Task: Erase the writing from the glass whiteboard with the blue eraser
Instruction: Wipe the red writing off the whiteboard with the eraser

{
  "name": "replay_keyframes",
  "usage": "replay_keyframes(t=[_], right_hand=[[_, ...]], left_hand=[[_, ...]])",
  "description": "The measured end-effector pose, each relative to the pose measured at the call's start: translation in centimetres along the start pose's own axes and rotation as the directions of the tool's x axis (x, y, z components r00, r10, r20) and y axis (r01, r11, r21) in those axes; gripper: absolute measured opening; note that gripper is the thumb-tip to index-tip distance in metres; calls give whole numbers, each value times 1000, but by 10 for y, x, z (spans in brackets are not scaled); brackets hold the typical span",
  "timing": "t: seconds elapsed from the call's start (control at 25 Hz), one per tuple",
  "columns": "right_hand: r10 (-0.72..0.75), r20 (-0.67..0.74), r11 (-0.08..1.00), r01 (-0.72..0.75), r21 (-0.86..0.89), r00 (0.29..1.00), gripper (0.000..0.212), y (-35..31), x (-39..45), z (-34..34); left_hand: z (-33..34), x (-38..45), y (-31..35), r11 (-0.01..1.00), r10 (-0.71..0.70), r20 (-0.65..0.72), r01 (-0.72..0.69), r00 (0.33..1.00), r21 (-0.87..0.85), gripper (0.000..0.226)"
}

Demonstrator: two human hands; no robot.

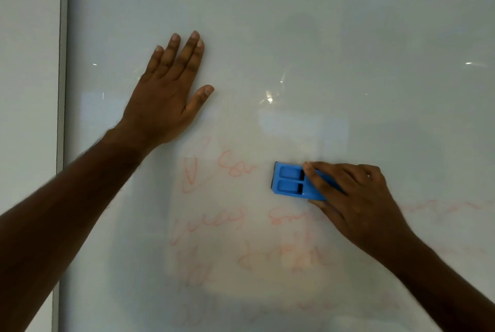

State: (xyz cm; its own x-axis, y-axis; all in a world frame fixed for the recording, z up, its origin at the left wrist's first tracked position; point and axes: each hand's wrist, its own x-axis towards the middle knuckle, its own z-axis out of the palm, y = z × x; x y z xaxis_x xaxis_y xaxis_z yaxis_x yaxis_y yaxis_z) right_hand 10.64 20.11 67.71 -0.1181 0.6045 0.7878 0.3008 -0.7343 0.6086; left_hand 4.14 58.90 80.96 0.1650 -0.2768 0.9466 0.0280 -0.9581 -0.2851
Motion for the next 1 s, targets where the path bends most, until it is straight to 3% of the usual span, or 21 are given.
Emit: replay_keyframes(t=[0.24, 0.48, 0.64, 0.84, 1.0], right_hand=[[199, -23, 978, -196, 75, 980, 60, -1, 52, 3], [100, -42, 993, -97, 71, 994, 58, -53, 52, 10], [14, -42, 999, -12, 37, 999, 53, -47, 17, 10], [146, -55, 988, -143, 52, 988, 57, -21, 37, 6], [206, -69, 976, -199, 90, 976, 59, -41, 77, 8]], left_hand=[[5, -11, 5, 1000, -26, -41, 27, 999, 14, 73], [4, -33, -8, 999, 10, -26, -9, 1000, 37, 73], [3, -53, -14, 999, -12, -36, 13, 999, 51, 72], [5, -65, -12, 997, -55, -38, 57, 998, 47, 70], [6, -70, -12, 997, -72, -43, 74, 996, 28, 70]])
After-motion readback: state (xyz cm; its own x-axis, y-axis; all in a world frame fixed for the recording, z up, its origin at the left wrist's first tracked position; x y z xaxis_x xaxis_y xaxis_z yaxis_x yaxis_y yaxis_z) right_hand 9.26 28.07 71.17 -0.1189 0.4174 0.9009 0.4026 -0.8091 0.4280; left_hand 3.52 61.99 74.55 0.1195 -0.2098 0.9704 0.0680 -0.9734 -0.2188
